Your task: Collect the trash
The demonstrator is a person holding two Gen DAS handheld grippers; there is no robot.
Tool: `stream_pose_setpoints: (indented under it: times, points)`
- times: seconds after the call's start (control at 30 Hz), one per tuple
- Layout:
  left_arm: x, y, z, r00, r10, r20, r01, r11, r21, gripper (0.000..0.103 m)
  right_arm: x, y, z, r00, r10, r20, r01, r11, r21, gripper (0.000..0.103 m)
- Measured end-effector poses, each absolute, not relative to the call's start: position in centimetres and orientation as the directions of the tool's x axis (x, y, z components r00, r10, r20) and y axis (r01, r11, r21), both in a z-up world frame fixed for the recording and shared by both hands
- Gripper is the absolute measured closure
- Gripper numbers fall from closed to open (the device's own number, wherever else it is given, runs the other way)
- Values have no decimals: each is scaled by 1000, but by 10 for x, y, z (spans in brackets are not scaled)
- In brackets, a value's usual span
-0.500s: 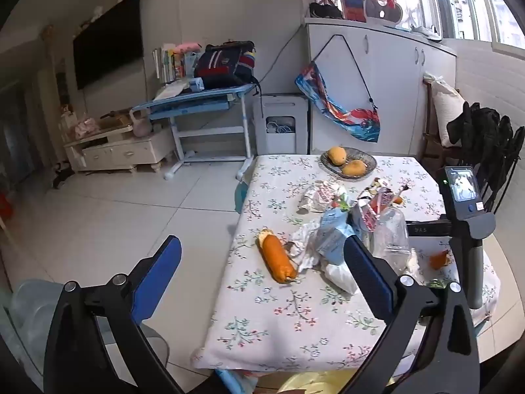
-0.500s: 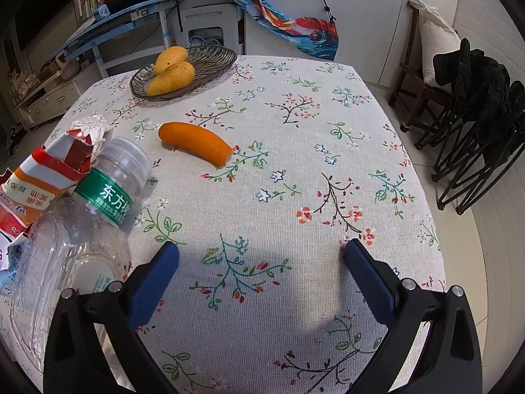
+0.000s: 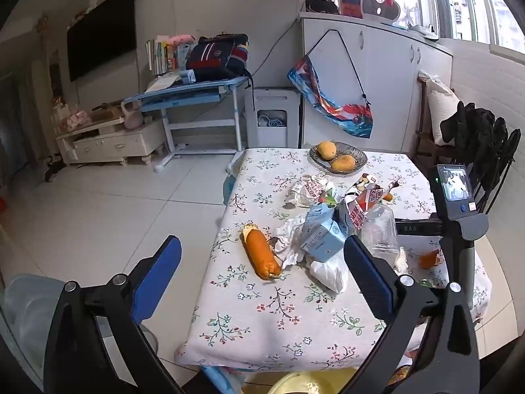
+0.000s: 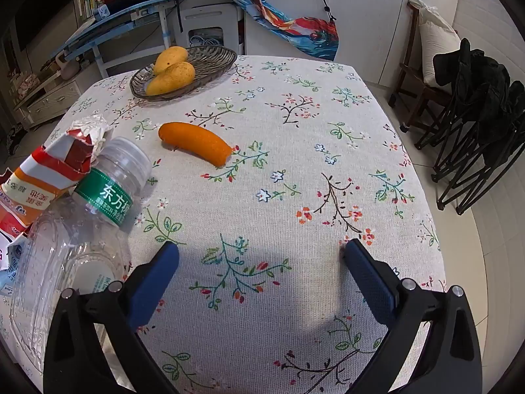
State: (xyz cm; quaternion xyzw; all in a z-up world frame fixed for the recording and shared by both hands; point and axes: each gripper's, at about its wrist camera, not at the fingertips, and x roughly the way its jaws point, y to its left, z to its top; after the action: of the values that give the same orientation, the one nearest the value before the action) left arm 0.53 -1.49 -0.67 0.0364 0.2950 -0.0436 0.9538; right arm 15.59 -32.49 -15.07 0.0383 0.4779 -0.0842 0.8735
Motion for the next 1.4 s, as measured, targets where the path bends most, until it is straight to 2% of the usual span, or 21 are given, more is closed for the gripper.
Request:
stream_pose_setpoints:
  times: [0.97,1.1,1.27,1.4]
  points:
    - [10,-29,-19,802,-41,-597,97,993,62,7,155,-324,-152,528,-118,-841,200,980,-12,7]
    - [8,-30,-19,807,-35,-590,93,993,67,7,150,-328,-151,480,-123,-869,214,977,-20,7]
    - [1,-21,-13,821,-32,-570,73,996,50,7,117,-328,-117,533,-190,-824,265,963,-51,7]
    - [-14,-10,-2,838,-23,-545,65,996,57,7,67,-311,-68,646,-188,-740,251,968,-27,7]
